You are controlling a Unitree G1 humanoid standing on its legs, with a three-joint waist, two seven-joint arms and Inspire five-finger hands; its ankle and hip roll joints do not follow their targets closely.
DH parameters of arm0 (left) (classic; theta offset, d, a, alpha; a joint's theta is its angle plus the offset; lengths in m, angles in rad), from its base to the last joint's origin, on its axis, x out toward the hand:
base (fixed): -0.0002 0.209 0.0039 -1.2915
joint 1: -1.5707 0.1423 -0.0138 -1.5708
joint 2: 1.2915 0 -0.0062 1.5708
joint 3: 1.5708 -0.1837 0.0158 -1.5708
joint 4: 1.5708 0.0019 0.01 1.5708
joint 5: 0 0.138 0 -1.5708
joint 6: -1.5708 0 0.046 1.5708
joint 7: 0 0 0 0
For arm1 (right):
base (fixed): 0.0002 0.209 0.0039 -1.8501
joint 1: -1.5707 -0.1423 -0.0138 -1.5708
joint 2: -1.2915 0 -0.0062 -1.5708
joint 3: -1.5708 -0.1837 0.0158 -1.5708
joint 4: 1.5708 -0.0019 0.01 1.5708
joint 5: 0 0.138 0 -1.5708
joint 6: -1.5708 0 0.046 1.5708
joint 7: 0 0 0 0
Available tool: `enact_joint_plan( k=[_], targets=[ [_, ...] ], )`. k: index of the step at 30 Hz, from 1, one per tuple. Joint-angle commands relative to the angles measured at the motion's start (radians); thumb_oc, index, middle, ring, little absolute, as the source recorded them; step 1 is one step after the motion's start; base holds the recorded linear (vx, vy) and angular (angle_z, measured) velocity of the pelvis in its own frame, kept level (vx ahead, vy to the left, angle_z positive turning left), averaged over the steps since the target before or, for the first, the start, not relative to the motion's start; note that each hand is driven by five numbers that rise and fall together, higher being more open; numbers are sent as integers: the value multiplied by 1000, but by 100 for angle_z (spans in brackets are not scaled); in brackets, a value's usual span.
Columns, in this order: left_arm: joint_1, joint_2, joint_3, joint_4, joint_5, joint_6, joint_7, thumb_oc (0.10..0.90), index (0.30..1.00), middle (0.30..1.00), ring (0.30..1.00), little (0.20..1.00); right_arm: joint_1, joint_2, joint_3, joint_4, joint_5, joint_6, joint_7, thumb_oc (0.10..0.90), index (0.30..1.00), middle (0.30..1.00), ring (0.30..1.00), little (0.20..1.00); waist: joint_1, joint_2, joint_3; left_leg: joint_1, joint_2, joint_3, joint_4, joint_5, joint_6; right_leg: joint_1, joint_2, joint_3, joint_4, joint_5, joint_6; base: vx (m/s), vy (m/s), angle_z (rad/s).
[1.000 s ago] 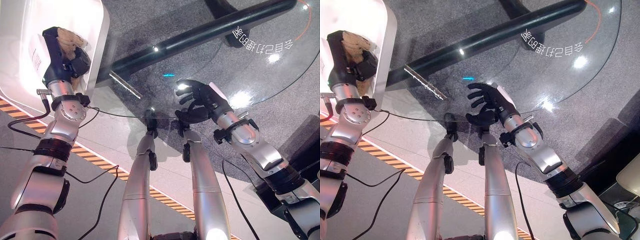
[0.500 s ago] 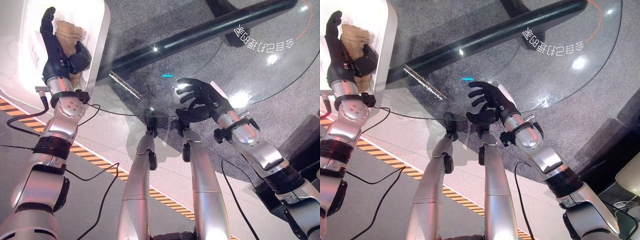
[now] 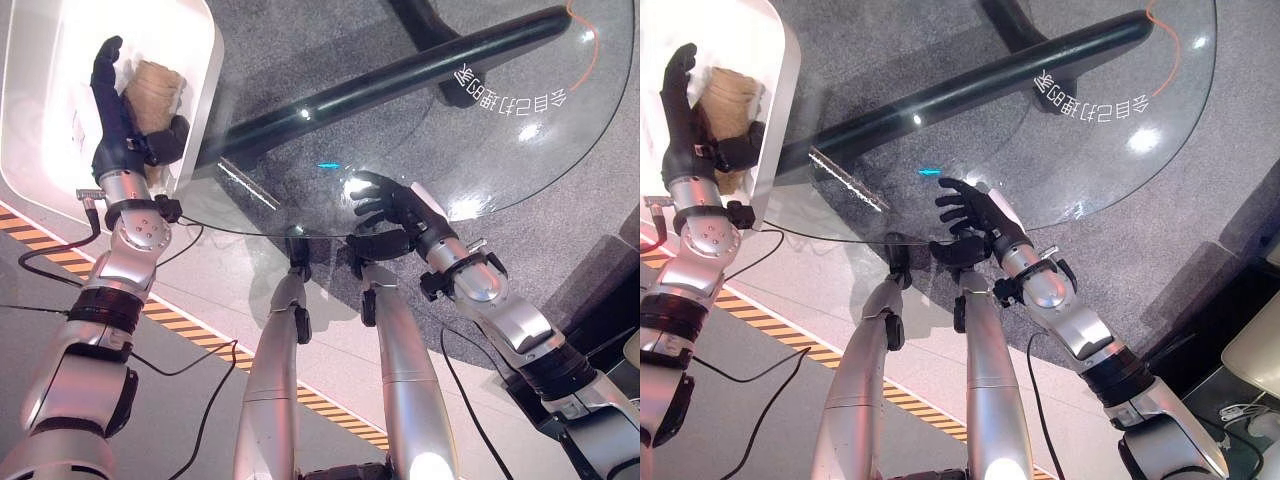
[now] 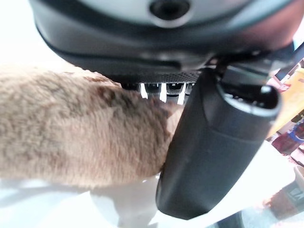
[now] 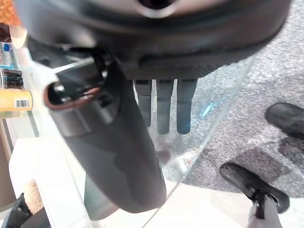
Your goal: Wipe the table with a cloth and put it in the basket.
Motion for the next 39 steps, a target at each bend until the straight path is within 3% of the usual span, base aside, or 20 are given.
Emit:
enact_joint_plan(
  k=[1, 11, 18, 23, 26, 31, 32, 39],
  targets=[
    [37, 7, 132, -99, 30, -90, 43, 800, 900, 900, 900, 900, 122, -4, -44, -84, -55, -6, 3, 800, 900, 900, 900, 900, 40, 7, -25, 41, -30, -5, 137, -145, 10, 81, 24, 20, -207, 105, 72, -47, -98, 0],
    [283, 2, 278, -337, 99, -72, 24, 800, 900, 900, 900, 900, 261, 4, -115, -148, -93, -57, 42, 800, 900, 900, 900, 900, 78, 8, -25, 174, -30, -47, 85, -129, 2, 238, 28, -23, -218, 60, 55, -45, -109, 4],
    [371, 12, 335, -412, 60, -81, 4, 800, 900, 900, 900, 900, 301, 8, -139, -138, -82, -85, 60, 800, 900, 900, 900, 900, 97, 4, -25, 275, -28, -68, 55, -121, -8, 351, 31, -43, -223, 31, 46, -37, -107, 8],
    [442, -32, 350, -463, -30, -106, -100, 800, 900, 900, 900, 900, 338, 26, -150, -111, -94, -112, 76, 800, 900, 900, 900, 900, 109, -1, -25, 352, -24, -78, 26, -108, -16, 434, 37, -54, -225, 11, 40, -36, -108, 1],
    [518, -101, 323, -515, -88, -116, -206, 800, 900, 900, 900, 900, 372, 41, -151, -75, -98, -125, 84, 800, 900, 900, 900, 900, 119, -5, -25, 416, -22, -85, 19, -116, -21, 504, 41, -59, -222, -14, 35, -33, -145, 8],
    [607, -184, 268, -556, -212, -78, -369, 800, 900, 900, 900, 900, 416, 72, -147, 7, -99, -164, 90, 800, 900, 900, 900, 900, 130, -10, -25, 494, -23, -94, 8, -117, -23, 589, 45, -67, -226, -30, 26, -27, -114, -1],
    [649, -212, 234, -550, -283, -53, -452, 800, 900, 900, 900, 900, 435, 86, -148, 59, -98, -183, 101, 800, 900, 900, 900, 900, 134, -11, -32, 532, -22, -100, 3, -121, -26, 631, 46, -71, -232, -39, 23, -7, -118, 6],
    [753, -272, 98, -427, -474, 27, -613, 800, 900, 900, 900, 900, 493, 129, -134, 264, -64, -227, 143, 800, 900, 900, 900, 900, 139, -15, -131, 623, -14, -115, -56, -107, -37, 753, 47, -90, -317, -27, 14, 16, -108, 5]
  ],
)
